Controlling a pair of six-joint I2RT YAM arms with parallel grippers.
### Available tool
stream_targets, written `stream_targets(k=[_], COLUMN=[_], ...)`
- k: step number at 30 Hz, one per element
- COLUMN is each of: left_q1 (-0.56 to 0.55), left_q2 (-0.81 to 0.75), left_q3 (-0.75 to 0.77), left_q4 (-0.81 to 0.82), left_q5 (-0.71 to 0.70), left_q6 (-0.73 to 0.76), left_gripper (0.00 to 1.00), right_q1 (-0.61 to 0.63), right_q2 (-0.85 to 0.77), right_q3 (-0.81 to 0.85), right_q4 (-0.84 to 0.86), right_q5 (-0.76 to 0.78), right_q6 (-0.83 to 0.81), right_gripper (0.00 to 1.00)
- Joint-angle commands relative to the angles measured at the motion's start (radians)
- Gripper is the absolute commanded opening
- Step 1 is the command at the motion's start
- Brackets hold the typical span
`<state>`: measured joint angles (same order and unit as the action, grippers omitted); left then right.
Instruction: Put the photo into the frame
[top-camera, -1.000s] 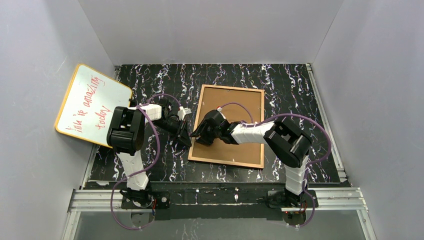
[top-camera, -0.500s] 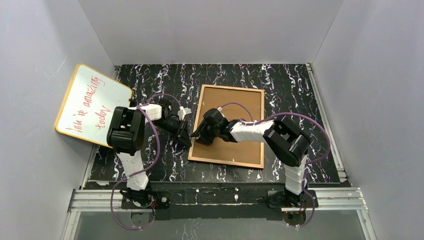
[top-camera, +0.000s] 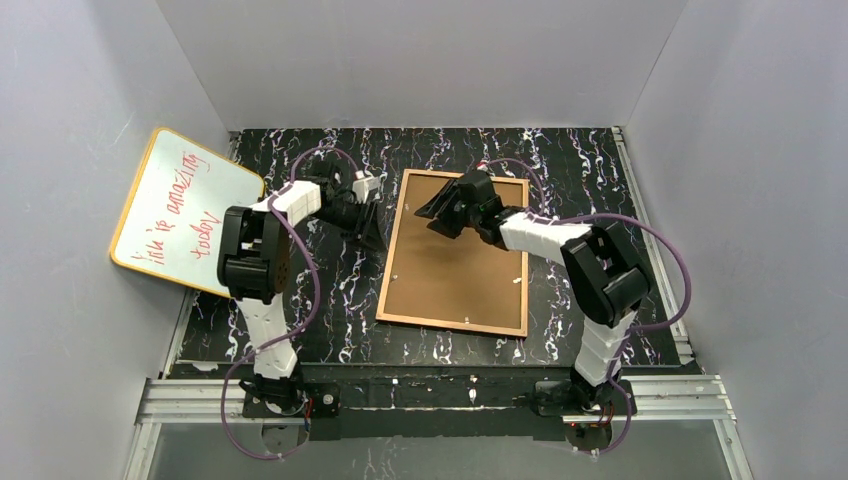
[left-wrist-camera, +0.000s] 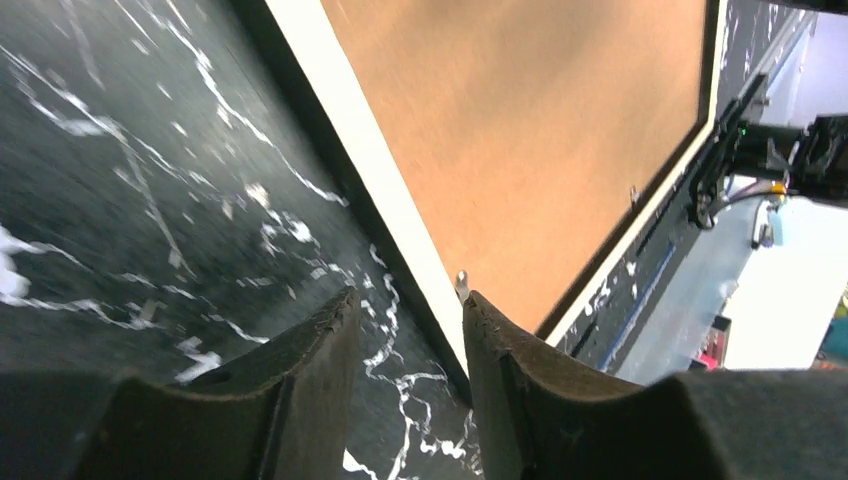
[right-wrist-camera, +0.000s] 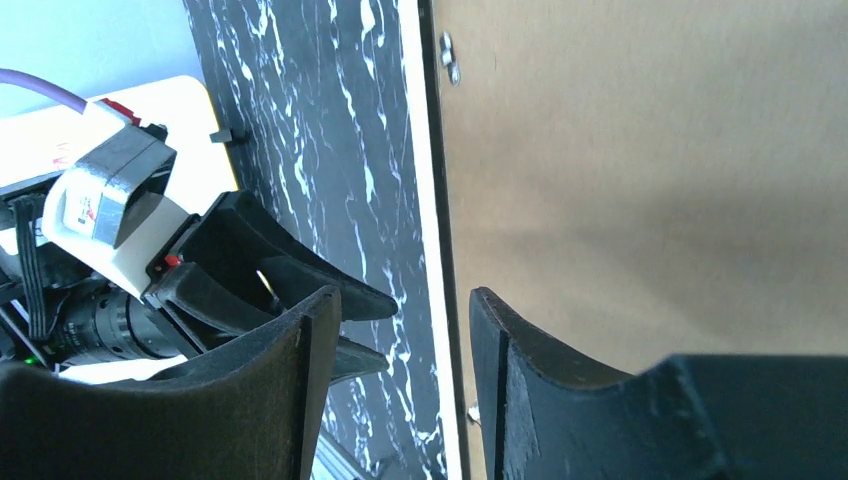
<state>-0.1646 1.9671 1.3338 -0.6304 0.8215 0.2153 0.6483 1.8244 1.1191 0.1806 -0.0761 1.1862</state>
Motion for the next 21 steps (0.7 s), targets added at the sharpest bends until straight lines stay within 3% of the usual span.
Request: stream_targets(k=[1, 8, 14, 21], left_q1=[0.002, 0.001, 0.0, 0.0], left_q2=[0.079, 0.209, 0.242, 0.244], left_q3=[0.099, 0.213, 0.212, 0.188], left_q4=[0.024, 0.055, 0.061, 0.061], left_q5=[-0.013, 0.01, 0.028, 0.041], left_q6=[-0.071, -0.136, -0.129, -0.116], left_gripper=[0.42, 0.39, 0.26, 0.22], right_q1=[-0.039, -0.079, -0.082, -0.106], right_q2=[0.071, 0.222, 0.325, 0.427], right_q3=[0.101, 0.237, 0.354, 0.489], right_q4=[-0.005, -0.035, -0.06, -0.09], right_q5=[-0.073, -0.101, -0.088, -0.082], right_q6=[-0.112, -0.13, -0.151, -0.188], right_gripper=[0.59, 0.57, 0.56, 0.55])
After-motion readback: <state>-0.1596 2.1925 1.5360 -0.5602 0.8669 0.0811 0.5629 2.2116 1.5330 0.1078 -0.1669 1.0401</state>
